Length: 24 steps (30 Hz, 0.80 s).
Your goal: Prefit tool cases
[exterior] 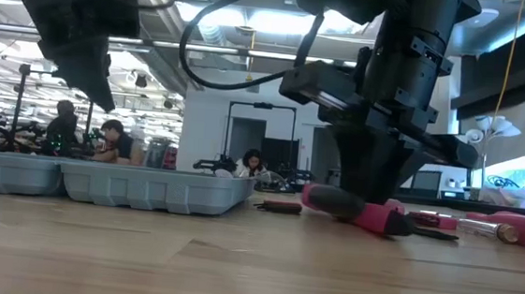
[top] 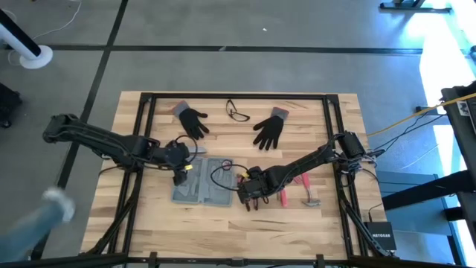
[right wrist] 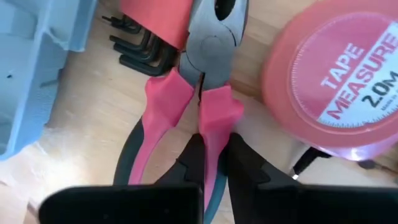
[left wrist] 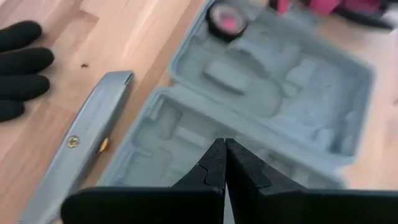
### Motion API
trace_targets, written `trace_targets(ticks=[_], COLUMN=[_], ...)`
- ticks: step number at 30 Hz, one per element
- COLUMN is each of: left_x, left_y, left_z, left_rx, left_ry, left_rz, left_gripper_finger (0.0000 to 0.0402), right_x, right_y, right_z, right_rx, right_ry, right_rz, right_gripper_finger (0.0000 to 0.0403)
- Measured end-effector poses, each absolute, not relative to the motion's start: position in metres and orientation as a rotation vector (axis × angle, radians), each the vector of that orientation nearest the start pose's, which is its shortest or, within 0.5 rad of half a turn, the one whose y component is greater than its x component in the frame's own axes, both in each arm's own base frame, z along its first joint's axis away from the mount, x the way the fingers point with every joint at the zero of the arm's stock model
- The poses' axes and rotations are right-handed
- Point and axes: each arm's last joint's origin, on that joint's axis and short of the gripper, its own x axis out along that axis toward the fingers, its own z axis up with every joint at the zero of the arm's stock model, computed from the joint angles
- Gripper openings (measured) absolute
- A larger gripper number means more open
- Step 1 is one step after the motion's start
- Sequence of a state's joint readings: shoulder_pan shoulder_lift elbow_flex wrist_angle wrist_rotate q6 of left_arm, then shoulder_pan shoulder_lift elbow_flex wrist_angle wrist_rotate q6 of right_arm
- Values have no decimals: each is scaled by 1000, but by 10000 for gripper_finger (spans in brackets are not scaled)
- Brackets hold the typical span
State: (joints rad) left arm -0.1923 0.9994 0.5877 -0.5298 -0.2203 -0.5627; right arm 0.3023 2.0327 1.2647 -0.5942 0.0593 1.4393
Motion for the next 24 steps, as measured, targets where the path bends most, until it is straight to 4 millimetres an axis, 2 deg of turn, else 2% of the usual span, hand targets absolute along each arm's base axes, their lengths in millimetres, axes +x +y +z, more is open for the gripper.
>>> trace_targets(ticks=[5, 8, 14, 18, 24], left_x=[176, 172, 172, 172, 167], left_y=[-35, -39, -48, -57, -73], left_z=[228, 231, 219, 207, 198], left_rx=[-361, -345, -175, -32, 124], left_ry=[767, 763, 869, 965, 1047], left_rz=[214, 183, 151, 86, -23], left_gripper_finger=[0, 0, 0, 0, 0], right_x=[360, 358, 355, 356, 371], right_y=[112, 111, 109, 109, 95], right_z=[129, 137, 164, 169, 188], right_rx=[939, 909, 881, 868, 780], right_ry=[1157, 1152, 1086, 1069, 1051], right_rz=[-711, -676, -608, -568, -408], right_gripper_finger=[27, 27, 27, 27, 27])
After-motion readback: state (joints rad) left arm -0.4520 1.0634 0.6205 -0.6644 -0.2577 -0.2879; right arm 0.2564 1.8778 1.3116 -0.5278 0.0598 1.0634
